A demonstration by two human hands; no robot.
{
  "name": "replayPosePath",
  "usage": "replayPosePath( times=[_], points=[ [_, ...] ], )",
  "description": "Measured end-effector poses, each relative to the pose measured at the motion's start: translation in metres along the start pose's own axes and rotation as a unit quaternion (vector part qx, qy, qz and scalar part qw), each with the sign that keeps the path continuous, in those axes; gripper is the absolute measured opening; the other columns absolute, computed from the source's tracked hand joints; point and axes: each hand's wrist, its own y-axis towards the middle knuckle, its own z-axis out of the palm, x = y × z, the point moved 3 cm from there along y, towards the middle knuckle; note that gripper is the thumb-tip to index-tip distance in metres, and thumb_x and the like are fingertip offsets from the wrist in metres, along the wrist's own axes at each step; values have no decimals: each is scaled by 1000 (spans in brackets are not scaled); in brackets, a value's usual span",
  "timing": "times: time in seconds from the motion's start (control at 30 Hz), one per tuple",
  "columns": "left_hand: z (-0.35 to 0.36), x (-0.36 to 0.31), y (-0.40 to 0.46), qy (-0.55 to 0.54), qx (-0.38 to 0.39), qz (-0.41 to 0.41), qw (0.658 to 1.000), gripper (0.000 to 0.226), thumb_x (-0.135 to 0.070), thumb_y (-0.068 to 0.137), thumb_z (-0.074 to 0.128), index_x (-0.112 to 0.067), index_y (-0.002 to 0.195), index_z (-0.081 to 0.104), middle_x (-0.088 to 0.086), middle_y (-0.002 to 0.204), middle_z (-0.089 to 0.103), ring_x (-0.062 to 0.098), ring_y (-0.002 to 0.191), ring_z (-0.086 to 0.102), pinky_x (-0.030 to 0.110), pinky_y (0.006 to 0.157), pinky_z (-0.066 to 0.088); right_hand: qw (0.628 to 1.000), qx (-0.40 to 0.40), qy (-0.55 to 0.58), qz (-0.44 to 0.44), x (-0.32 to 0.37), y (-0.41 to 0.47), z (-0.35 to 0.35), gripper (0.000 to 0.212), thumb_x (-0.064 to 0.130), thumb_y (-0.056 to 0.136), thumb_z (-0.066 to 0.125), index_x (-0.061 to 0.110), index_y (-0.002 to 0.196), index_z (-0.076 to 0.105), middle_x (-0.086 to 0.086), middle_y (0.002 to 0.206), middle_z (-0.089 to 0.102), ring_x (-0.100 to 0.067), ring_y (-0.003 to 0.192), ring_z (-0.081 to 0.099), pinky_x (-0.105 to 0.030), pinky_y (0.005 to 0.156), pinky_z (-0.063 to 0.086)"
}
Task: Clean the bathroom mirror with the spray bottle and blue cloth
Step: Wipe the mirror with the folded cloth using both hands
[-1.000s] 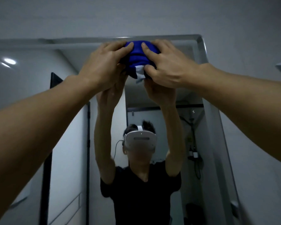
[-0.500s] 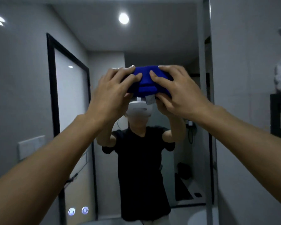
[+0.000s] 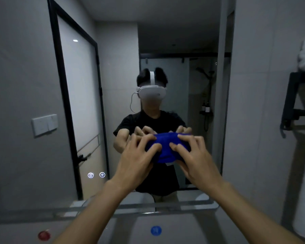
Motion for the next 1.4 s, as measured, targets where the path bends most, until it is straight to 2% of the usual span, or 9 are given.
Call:
replayPosePath(
  times=[0.1, 0.23, 0.33, 0.63, 0.83, 0.9, 1.0, 1.07, 1.4],
  points=[
    [23, -19, -38, -13, 41, -15, 999, 44, -18, 63, 81, -16, 104, 63, 14, 123, 61, 35, 100, 55, 44, 79, 52, 1000, 29, 10, 3, 10, -41, 24, 47, 19, 77, 78, 17, 121, 61, -16, 131, 51, -32, 114, 46, -34, 74, 57],
    [54, -42, -87, -12, 98, -31, 995, 51, -21, 54, 87, -20, 101, 65, 11, 121, 64, 30, 105, 52, 40, 83, 51, 996, 77, 33, 14, 23, -94, 58, 66, 21, 64, 88, 21, 123, 58, -11, 133, 48, -27, 118, 43, -31, 80, 56],
    [72, -52, -116, -31, 122, -32, 992, 55, -21, 48, 90, -20, 97, 65, 10, 118, 66, 27, 104, 50, 39, 80, 56, 992, 107, 51, 41, 27, -126, 80, 75, 23, 59, 91, 28, 123, 53, -6, 132, 45, -25, 117, 43, -27, 73, 59],
    [96, -58, -145, -46, 104, -34, 993, 62, -17, 42, 96, -21, 94, 62, 11, 107, 73, 29, 100, 49, 39, 72, 60, 992, 120, 38, 29, 33, -149, 101, 72, 27, 55, 92, 29, 117, 54, -7, 128, 46, -26, 115, 44, -26, 66, 58],
    [72, -36, -103, -58, 80, -39, 994, 78, -17, 45, 95, -22, 111, 54, 8, 127, 56, 29, 109, 49, 43, 84, 58, 996, 83, 25, -2, 19, -98, 66, 75, 20, 58, 91, 22, 125, 59, -12, 135, 51, -30, 125, 45, -35, 84, 58],
    [58, -23, -81, -42, 53, -22, 997, 67, -17, 59, 90, -21, 117, 57, 10, 130, 63, 31, 115, 53, 45, 94, 53, 998, 55, 17, -16, 11, -71, 51, 71, 17, 63, 89, 18, 128, 61, -16, 136, 54, -33, 127, 47, -38, 92, 55],
    [35, -3, -43, 15, -17, 31, 999, 33, -18, 86, 61, -14, 118, 65, 15, 136, 62, 35, 120, 61, 49, 106, 41, 999, 10, -9, -40, -1, -28, 27, 64, 10, 74, 77, 16, 134, 56, -18, 139, 50, -36, 130, 46, -43, 99, 51],
    [16, 11, -10, 42, -57, 54, 996, 31, -17, 91, 53, -10, 118, 68, 18, 140, 60, 37, 124, 60, 50, 109, 39, 998, -14, -23, -51, -8, 5, 9, 66, 5, 75, 70, 14, 138, 52, -19, 143, 47, -38, 133, 42, -46, 102, 48],
    [-87, 70, 152, 97, -115, 24, 988, 61, 0, 80, 78, -4, 137, 58, 21, 150, 48, 40, 133, 51, 48, 105, 49, 988, -110, -90, -62, -29, 182, -95, 69, 15, 83, 71, 17, 145, 41, -12, 149, 38, -29, 139, 33, -43, 102, 48]
  ],
)
